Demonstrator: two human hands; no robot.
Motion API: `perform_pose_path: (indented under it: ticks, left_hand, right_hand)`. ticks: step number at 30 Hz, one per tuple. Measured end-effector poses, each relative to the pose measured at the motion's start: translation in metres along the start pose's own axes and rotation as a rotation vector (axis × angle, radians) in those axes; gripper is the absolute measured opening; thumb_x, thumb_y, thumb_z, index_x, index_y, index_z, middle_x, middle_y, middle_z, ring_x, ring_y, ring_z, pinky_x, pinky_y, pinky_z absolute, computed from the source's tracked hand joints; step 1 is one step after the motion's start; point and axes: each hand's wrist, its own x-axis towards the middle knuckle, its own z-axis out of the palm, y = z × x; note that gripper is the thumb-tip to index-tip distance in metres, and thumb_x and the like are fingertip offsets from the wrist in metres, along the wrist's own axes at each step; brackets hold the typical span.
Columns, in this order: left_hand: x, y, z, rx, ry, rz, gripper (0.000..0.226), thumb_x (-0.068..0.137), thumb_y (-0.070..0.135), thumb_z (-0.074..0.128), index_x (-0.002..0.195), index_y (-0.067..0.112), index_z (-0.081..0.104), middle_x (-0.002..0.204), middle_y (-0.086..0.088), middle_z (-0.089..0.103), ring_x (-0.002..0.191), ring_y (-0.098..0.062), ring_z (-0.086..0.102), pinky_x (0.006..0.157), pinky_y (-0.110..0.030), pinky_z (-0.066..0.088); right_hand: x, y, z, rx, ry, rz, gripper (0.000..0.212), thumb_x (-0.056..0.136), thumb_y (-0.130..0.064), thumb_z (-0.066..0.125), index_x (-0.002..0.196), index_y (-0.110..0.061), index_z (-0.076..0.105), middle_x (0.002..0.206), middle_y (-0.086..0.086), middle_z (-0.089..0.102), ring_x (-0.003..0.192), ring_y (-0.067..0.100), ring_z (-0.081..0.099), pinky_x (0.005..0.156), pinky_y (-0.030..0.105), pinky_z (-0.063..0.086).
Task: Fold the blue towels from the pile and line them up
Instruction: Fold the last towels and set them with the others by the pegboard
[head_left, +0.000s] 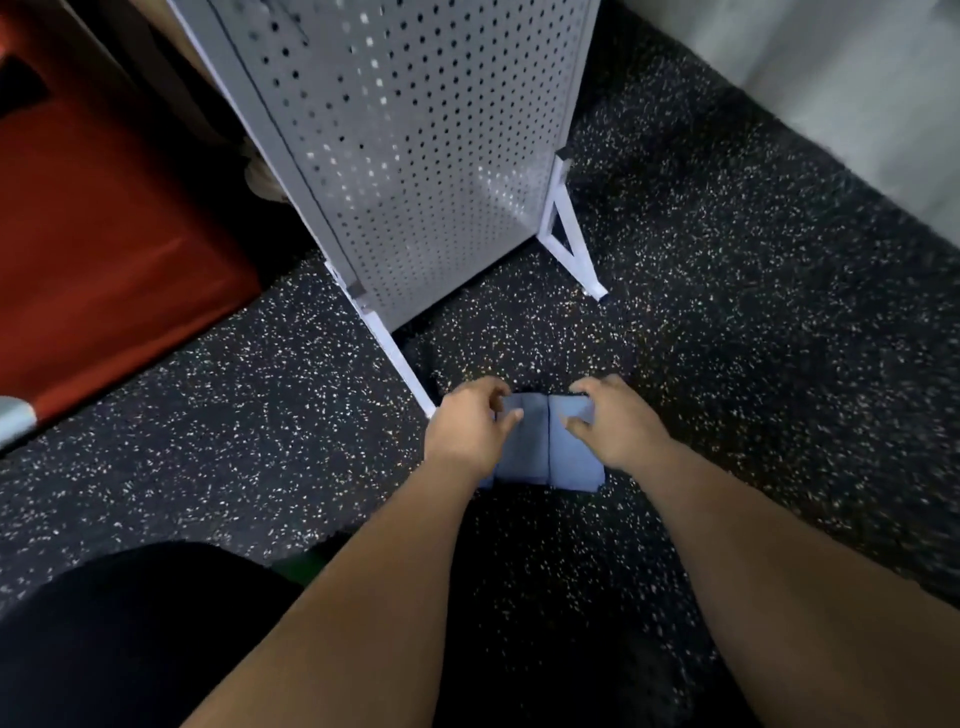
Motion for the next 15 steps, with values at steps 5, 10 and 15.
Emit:
perform_pose_path:
  ticks: [5, 10, 15]
  left_hand:
    - [0.018, -0.015, 0.045, 0.078, -0.082, -0.021, 0.028, 0.095, 0.037, 0.076, 0.12, 0.028, 0.069, 0.104, 0.007, 0.072, 0.097, -0.02, 0.068, 0.089, -0.037, 0.056]
    - [0.028, -0.02, 0.082, 0.078, -0.145, -0.035, 0.031, 0.094, 0.037, 0.075, 0.123, 0.027, 0.068, 0.112, 0.003, 0.072, 0.101, -0.023, 0.068, 0.091, -0.042, 0.058]
    - [0.031, -0.022, 0.104, 0.118, -0.187, -0.006, 0.032, 0.095, 0.037, 0.075, 0.123, 0.026, 0.066, 0.122, 0.001, 0.066, 0.105, -0.024, 0.065, 0.091, -0.041, 0.056]
  right_hand:
    - [0.016, 0.038, 0.024, 0.009, -0.064, 0.057, 0.058, 0.098, -0.041, 0.07, 0.15, -0.024, 0.052, 0.139, 0.01, 0.055, 0.114, 0.029, 0.061, 0.095, 0.038, 0.052]
    - [0.032, 0.066, 0.037, 0.041, -0.07, 0.104, 0.059, 0.095, -0.037, 0.072, 0.149, -0.024, 0.052, 0.138, 0.012, 0.054, 0.117, 0.035, 0.06, 0.1, 0.043, 0.052]
    - [0.05, 0.069, 0.047, 0.031, -0.08, 0.08, 0.072, 0.096, -0.039, 0.072, 0.159, -0.022, 0.041, 0.153, 0.009, 0.046, 0.135, 0.037, 0.046, 0.109, 0.047, 0.045]
